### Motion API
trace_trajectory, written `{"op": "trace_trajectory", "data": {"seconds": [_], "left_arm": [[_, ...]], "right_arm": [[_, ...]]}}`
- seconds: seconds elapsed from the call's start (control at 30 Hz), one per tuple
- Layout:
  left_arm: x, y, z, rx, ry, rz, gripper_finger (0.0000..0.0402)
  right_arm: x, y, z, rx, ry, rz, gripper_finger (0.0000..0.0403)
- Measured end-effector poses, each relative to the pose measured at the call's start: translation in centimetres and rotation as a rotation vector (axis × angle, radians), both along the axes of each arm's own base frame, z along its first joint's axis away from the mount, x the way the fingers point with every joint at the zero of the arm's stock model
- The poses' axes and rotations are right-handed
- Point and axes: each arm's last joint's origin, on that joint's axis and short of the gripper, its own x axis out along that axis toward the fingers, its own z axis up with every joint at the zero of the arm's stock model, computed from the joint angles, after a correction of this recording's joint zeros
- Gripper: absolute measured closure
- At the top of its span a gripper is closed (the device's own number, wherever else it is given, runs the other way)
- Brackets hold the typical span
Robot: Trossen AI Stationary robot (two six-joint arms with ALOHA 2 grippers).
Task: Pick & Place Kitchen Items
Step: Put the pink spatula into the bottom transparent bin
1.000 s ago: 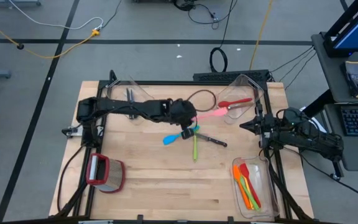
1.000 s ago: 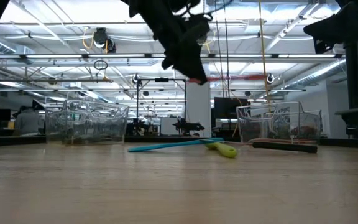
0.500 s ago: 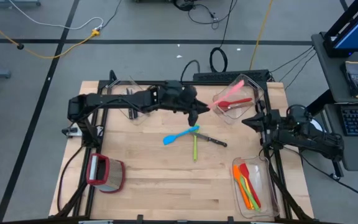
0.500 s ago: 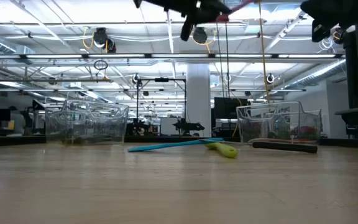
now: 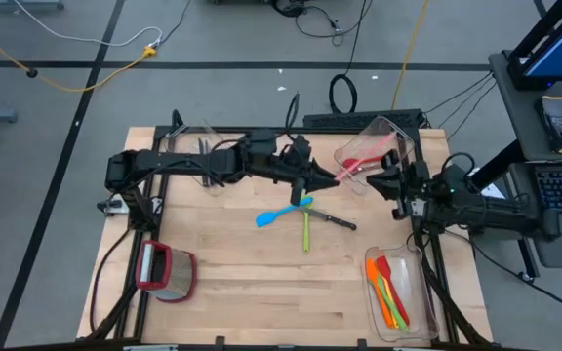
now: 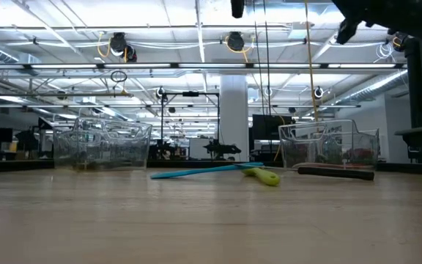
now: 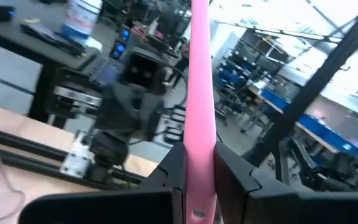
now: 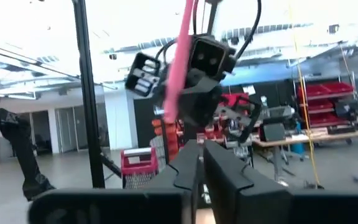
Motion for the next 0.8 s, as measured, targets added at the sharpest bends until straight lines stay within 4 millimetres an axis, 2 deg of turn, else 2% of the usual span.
{"op": "trace_trajectory", "data": {"seconds": [0.3,0.47,0.63,0.8], "left_arm": [[0.1,-1.6,0.0,-0.03,0.006,-0.067,0.0359],[0.1,-1.6,0.0,-0.044,0.006,-0.068,0.0359],[0.1,-1.5,0.0,-0.047,0.011,-0.067,0.0359],[0.1,-1.6,0.0,-0.048,0.012,-0.068,0.0359]], "right_arm": [[2.4,-0.5,0.7,-0.037,-0.164,0.094,0.03],[3.7,-0.4,0.5,-0.004,-0.158,0.137,0.0244],[5.4,0.0,1.6,-0.023,-0.153,0.169,0.0194],[6.9,0.0,3.1,-0.059,-0.167,0.165,0.0161]]}}
